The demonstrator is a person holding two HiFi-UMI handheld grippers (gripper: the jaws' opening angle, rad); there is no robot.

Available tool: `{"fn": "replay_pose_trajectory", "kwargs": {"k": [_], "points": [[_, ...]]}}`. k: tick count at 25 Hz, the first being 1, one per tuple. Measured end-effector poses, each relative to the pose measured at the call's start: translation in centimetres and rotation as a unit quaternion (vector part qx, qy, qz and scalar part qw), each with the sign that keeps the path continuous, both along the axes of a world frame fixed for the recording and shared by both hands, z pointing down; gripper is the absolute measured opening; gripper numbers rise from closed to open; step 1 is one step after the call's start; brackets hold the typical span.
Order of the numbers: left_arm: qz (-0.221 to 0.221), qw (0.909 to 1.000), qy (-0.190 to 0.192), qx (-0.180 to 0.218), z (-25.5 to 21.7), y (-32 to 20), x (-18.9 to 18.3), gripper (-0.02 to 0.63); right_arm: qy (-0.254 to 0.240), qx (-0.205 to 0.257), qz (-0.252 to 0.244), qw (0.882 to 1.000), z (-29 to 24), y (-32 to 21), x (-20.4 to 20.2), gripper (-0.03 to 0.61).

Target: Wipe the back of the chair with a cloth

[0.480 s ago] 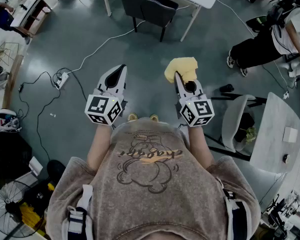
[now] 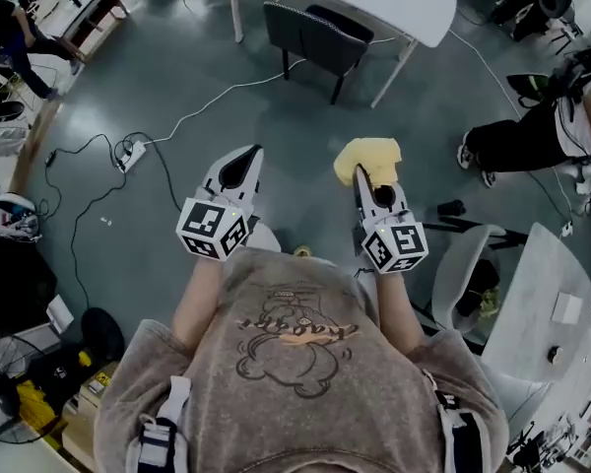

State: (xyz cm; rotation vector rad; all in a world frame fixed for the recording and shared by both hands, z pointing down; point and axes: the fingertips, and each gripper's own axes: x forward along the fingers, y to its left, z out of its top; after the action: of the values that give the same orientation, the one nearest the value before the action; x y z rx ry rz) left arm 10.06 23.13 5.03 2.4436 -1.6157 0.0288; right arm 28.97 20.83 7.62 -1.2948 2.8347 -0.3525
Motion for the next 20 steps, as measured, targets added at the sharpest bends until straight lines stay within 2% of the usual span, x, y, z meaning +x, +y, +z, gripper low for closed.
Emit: {"fn": "replay_pose_trajectory", "kwargs": {"k": [5, 9, 15, 20], "points": [[-0.007, 1.0, 0.003, -0.002, 0.7, -2.1, -0.8, 0.009, 0.006, -0.009, -0.011, 1.0, 1.0, -1.5, -1.0, 0.066], [0.0, 1.0, 0.006, 0.0, 1.1, -6.0, -2.7, 0.009, 0.012, -0.014, -0.006, 1.0, 1.7, -4.2, -2.8, 0.066], [0.023, 0.9997, 0.002, -0.002, 1.3, -15.0, -6.7, 0.009, 0.015, -0.013, -0.002, 1.0, 1.7, -12.1, -7.6, 0.066], [0.055, 0.9985, -0.007, -0.002, 0.4, -22.4, -10.5, 0.009, 0.017, 0.0, 0.021, 1.0, 0.5, -19.4, -11.5, 0.066]]}}
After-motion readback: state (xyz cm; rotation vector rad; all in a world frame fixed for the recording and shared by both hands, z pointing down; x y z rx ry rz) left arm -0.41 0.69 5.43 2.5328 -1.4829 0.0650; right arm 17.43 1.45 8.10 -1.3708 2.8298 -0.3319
